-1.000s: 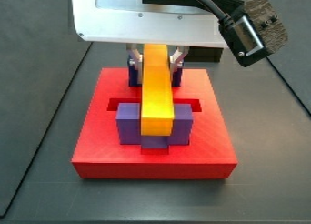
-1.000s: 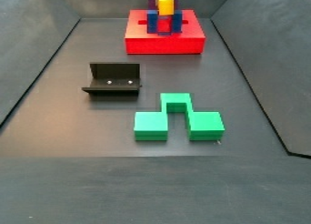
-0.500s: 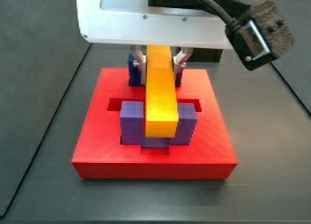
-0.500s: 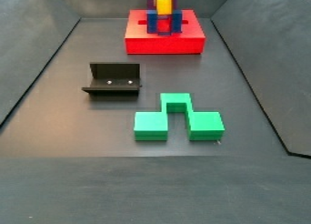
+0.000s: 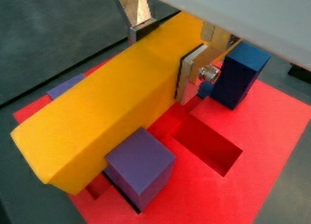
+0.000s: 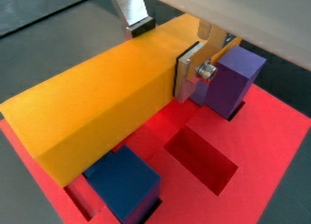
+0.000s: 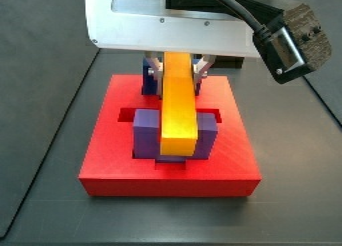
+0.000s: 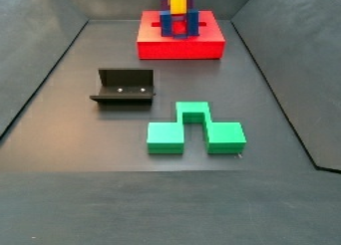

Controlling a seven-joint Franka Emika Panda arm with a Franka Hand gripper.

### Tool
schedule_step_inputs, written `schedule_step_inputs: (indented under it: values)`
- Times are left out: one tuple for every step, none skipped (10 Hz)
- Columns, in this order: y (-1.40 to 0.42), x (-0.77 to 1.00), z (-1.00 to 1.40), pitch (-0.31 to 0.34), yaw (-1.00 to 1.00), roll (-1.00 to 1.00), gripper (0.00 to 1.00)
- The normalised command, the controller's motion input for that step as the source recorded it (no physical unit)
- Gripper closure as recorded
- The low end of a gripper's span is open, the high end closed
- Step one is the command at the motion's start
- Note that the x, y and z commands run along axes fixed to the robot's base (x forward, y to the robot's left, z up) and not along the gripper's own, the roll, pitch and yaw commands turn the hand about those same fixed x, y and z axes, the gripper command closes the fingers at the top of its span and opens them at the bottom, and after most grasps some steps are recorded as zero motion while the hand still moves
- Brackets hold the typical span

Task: Pick up the yellow object. Move up. Move to above the board. Insert the yellow object.
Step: Insert the yellow object.

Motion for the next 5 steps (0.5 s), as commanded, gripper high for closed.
schedule_step_inputs:
  values:
    - [-0.1, 0.02, -0.11, 0.01, 0.0, 0.15, 1.0]
    - [-0.09, 0.01, -0.13, 0.009, 0.0, 0.15, 1.0]
    - [-0.06, 0.0, -0.15, 0.0, 0.0, 0.14, 1.0]
    - [0.0, 0.07, -0.16, 0.007, 0.0, 0.12, 1.0]
    - [0.07, 0.11, -0.15, 0.019, 0.0, 0.0, 1.0]
